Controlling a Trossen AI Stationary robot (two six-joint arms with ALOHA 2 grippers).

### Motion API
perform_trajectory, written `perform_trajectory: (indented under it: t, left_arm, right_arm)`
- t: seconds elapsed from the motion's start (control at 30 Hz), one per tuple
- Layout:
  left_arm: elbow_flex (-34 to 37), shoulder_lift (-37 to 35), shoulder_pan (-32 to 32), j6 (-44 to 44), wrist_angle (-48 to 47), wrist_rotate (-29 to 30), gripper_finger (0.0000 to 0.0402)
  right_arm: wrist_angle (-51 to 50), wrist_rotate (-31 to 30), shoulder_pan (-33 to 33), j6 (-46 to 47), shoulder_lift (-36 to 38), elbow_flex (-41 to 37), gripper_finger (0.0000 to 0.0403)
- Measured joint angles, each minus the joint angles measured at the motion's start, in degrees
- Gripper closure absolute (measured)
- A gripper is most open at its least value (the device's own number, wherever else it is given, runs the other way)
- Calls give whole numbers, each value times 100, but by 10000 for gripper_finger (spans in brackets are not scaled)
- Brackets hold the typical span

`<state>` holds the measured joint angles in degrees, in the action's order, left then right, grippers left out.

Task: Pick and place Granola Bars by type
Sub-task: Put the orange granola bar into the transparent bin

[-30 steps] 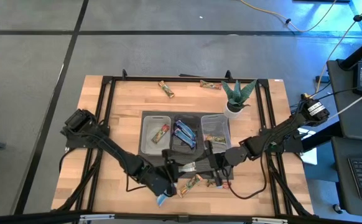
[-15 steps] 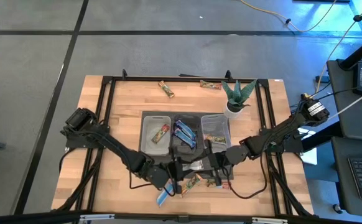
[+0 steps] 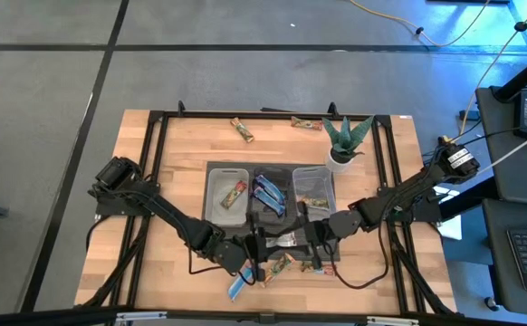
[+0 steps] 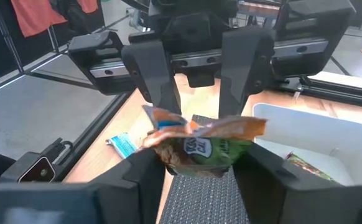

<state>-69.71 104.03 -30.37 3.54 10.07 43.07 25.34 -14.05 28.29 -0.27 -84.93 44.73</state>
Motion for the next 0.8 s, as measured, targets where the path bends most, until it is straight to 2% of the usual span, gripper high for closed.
perform_trajectory:
  t: [0.13,0.67,0.8]
  left_arm:
    - [0,-2,0,23,-16,-50,297]
    - [0,-2,-66,7,-16,-59,297]
    - [0,-2,-66,141,-21,110,297]
  right_arm:
    - [-8,-27,3,3,0,0,254]
    - [24,20,7,20,-2,0,261]
    - [26,11,4,15,-2,0,262]
